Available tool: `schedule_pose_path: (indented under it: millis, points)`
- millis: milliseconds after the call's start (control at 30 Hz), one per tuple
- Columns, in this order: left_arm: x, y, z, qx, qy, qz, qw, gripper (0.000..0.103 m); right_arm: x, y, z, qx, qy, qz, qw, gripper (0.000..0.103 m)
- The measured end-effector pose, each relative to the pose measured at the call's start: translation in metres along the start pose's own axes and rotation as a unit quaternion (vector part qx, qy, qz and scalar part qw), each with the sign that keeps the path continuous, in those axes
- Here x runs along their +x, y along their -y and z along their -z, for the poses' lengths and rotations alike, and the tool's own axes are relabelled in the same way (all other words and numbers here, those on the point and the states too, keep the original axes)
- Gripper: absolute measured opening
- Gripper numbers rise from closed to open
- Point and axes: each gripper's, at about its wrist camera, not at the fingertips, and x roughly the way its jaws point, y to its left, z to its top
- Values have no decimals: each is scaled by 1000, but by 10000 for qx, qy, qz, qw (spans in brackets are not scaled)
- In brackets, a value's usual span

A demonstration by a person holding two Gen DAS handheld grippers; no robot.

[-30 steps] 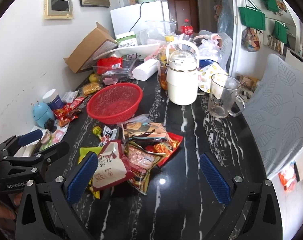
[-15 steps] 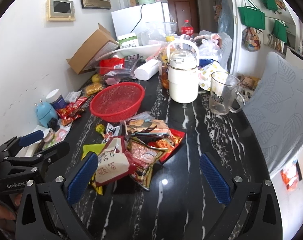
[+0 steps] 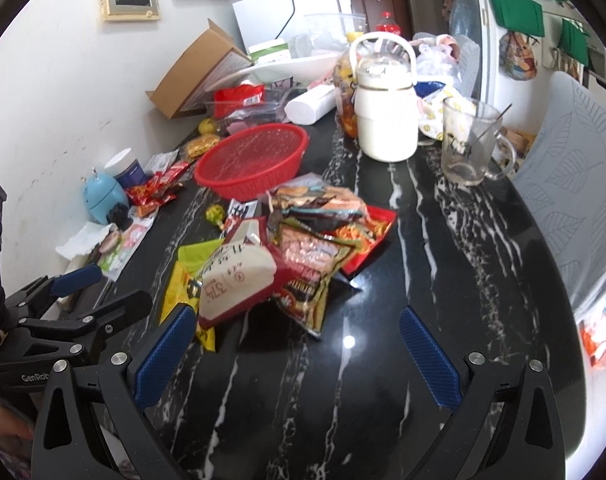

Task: Organize snacks
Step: 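Lower the left gripper onto the yellow chip bag and close on it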

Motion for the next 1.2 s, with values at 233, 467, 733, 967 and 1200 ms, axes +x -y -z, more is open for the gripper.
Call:
schedule_pose_path:
  millis: [233,467,733,967,1200]
  points:
    - [19,-5,13,-77,-219,96,9997,103,16,3,13,59,-212,-96,9997,103]
    - [43,-8,18,-88,-335,78,9994,102,29,8,19,113,-372,-91,9992,103]
    - [69,-13,14,-93,-551,174,9983,75,37,15,14,167,-463,-51,9988,103]
    - [79,-7,12,-5,-621,601,9963,45,43,17,8,190,-488,-46,9986,103]
    - [65,-10,7,-27,-535,741,9958,41,48,25,5,280,-538,-23,9982,102]
